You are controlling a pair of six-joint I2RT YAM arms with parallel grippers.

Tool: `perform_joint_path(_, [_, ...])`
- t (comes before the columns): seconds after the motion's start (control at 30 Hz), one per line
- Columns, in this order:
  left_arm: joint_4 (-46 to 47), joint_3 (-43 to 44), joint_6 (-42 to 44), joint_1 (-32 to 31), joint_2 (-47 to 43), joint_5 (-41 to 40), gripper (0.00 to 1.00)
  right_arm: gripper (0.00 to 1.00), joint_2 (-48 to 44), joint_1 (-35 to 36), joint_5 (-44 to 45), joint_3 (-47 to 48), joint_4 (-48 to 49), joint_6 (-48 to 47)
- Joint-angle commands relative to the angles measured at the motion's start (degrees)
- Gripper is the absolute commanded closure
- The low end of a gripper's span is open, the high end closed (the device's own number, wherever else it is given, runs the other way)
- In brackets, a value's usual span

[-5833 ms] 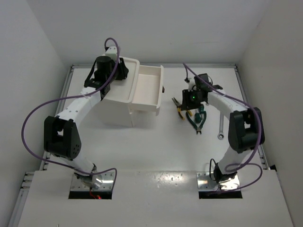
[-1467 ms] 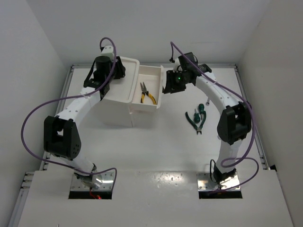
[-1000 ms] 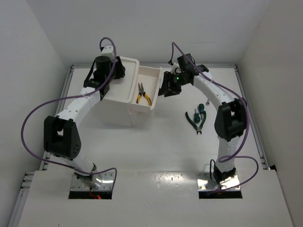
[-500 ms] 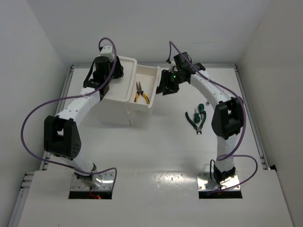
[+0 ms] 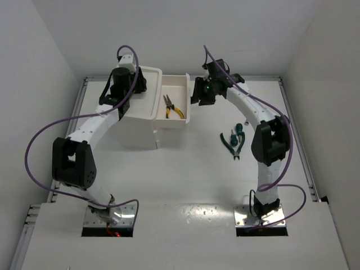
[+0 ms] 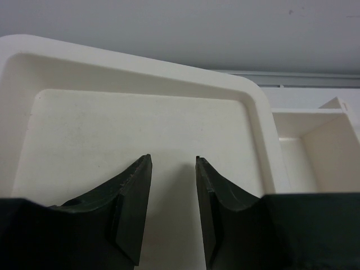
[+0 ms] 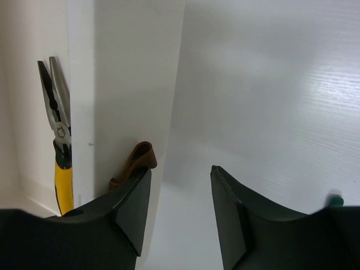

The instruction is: Sort the tools into containers

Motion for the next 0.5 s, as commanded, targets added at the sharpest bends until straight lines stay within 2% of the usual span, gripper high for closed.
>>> perform_joint_path(0.0, [-28.76,-7.24,-0.81,-0.17,6.69,2.1,0.55,0.51,-1.34,0.21,0.08,0.54,15.8,3.89])
perform_joint_path(0.17, [-28.76,-7.24,-0.81,-0.69,6.69,2.1,0.55,0.51,-1.35,1.52,-10.73,0.53,17.93,4.42])
perform_joint_path(0.47, [-28.76,-7.24,-0.81,-1.22,7.21,2.72,0.55,0.51,-0.21,4.78,-19.71,2.63,21.27,5.21])
